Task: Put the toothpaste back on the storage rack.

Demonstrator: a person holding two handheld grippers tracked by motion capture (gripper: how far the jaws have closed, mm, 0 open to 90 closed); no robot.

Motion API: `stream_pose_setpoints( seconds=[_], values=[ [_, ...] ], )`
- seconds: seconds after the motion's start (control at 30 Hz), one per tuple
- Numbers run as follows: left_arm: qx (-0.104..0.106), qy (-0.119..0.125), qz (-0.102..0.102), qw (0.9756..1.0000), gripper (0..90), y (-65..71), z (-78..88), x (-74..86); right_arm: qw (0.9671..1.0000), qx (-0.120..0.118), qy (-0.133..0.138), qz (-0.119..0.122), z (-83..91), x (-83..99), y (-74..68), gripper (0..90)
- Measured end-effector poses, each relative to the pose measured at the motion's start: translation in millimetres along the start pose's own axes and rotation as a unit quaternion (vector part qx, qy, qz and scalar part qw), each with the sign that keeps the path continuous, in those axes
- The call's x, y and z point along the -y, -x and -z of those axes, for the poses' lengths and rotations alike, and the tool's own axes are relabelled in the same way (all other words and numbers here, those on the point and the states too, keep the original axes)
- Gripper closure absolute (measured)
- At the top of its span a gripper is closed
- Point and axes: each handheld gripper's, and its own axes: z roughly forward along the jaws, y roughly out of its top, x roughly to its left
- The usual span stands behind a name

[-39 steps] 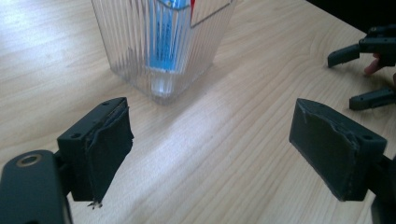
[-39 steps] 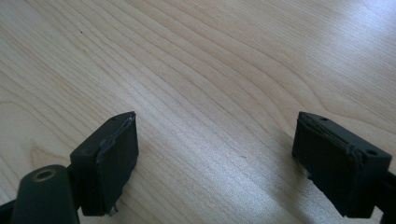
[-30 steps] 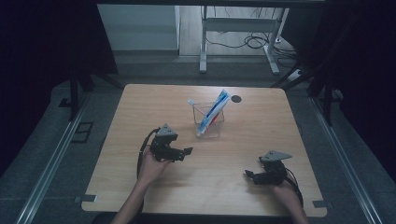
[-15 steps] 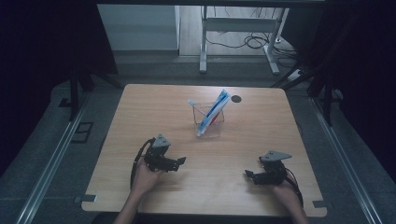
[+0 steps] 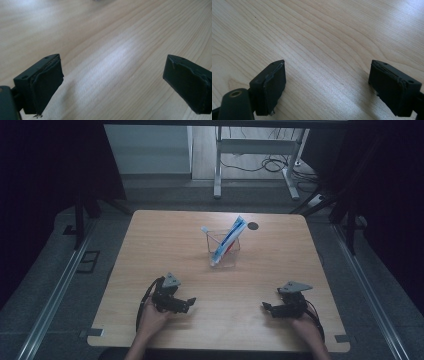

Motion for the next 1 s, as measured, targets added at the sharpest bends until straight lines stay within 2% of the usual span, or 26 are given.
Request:
stream_pose_setpoints(
  seconds=[0.37,0.5,1.0],
  values=[
    [-0.009,-0.032,-0.006,0.9994,1.1,4.2,-7.0,11.9,1.0000,0.000,0.000,0.000,0.0,0.0,0.0,14.3],
    [-0.019,-0.044,-0.021,0.9986,0.2,7.7,-10.0,12.7,1.0000,0.000,0.000,0.000,0.0,0.0,0.0,14.3],
    [-0.023,-0.044,-0.025,0.9984,0.0,9.1,-10.8,13.3,1.0000,0.000,0.000,0.000,0.0,0.1,0.0,14.3]
  ],
)
